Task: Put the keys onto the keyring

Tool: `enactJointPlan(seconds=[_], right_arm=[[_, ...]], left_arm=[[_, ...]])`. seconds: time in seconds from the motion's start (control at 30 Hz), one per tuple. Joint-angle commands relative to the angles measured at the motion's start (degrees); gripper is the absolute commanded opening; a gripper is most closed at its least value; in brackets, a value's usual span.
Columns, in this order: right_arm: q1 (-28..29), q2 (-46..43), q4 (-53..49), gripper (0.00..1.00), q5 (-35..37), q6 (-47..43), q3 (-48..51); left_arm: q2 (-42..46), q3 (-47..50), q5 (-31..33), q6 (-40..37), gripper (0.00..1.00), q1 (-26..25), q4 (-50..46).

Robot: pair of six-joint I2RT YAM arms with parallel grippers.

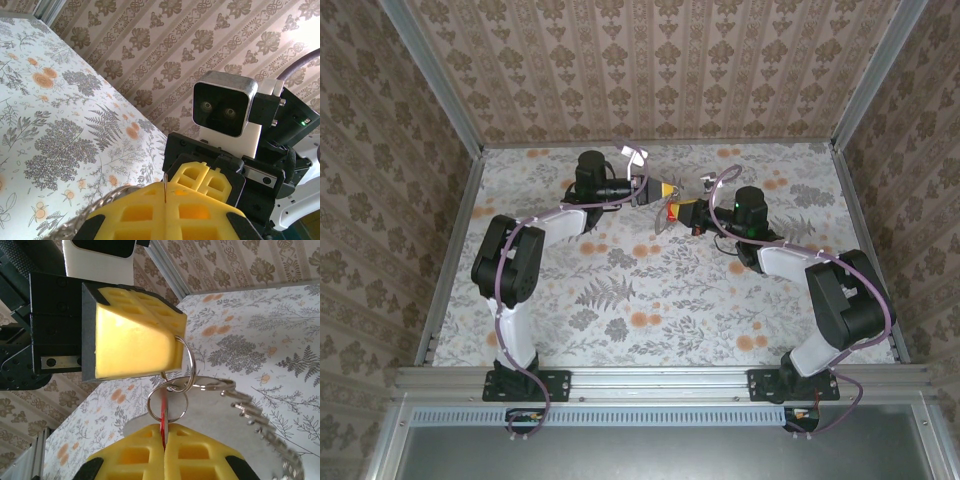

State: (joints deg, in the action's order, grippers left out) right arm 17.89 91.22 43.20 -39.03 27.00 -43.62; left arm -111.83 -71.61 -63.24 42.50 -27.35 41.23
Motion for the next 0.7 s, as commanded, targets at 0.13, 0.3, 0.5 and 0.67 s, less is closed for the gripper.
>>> enactJointPlan(seconds=[0.13,0.3,0.5,0.67], right_arm=[[-0.6,1.1,1.0,0.01,-2.0,0.9,1.2],[-1.0,1.1,2.8,0.33,-2.2,1.7,2.5],[-4.5,-2.2,5.4,0.36,-1.7,3.9,5.8],[-7.1,-4.8,6.6,0.36,-1.2,7.7,5.2]], left_arm=[[0.8,0.3,0.1,0.9,0.00,0.1,4.7],[0.7,0.3,-0.1,1.2,0.00,0.1,5.4],[0.9,0.4,-0.4,1.3,0.00,0.1,5.6],[0.9,0.7,-0.7,1.4,0.00,0.1,6.1]])
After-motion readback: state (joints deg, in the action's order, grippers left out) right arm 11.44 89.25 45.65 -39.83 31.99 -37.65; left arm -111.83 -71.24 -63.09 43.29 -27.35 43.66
